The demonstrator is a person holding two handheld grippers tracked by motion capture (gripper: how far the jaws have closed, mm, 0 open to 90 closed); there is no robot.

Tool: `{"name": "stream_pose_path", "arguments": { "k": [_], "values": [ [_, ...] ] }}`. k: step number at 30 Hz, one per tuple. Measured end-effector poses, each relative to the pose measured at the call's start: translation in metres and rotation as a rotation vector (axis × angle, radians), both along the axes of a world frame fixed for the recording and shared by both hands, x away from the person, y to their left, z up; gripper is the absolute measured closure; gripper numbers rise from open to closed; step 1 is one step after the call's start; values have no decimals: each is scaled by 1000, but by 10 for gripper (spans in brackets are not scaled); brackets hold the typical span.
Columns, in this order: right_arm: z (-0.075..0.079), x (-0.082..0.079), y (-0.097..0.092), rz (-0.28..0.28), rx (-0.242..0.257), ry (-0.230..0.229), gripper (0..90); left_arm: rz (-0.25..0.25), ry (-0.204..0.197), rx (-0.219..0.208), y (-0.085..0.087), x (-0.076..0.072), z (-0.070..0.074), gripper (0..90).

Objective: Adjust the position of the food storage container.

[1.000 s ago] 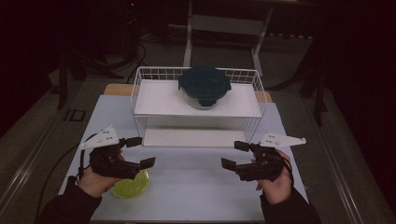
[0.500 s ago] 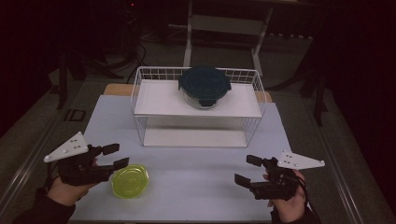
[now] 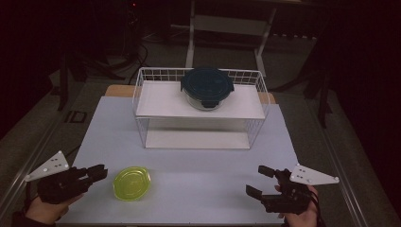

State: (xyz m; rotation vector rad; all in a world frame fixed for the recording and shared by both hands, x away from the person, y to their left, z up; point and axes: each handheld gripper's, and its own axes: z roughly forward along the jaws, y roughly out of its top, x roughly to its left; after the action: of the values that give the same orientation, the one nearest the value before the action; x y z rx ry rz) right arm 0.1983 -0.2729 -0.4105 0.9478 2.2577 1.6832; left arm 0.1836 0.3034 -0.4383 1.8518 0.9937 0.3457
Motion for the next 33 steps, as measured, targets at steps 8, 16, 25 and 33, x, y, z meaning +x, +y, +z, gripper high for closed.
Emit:
{"name": "stream_pose_path", "arguments": {
  "k": [8, 16, 25, 33],
  "values": [
    [-7, -2, -1, -14, -6, -19, 155, 28, 85, 85, 7, 1, -31, 881],
    [-13, 0, -4, -37, -6, -42, 155, -5, 180, 152, 2, 3, -57, 888],
    [-25, 2, -3, -50, -17, -37, 155, -56, 222, 180, -12, 7, -82, 889],
    [-33, 3, 0, -49, -40, -26, 155, -77, 232, 185, -24, 15, -88, 890]
  ]
}}
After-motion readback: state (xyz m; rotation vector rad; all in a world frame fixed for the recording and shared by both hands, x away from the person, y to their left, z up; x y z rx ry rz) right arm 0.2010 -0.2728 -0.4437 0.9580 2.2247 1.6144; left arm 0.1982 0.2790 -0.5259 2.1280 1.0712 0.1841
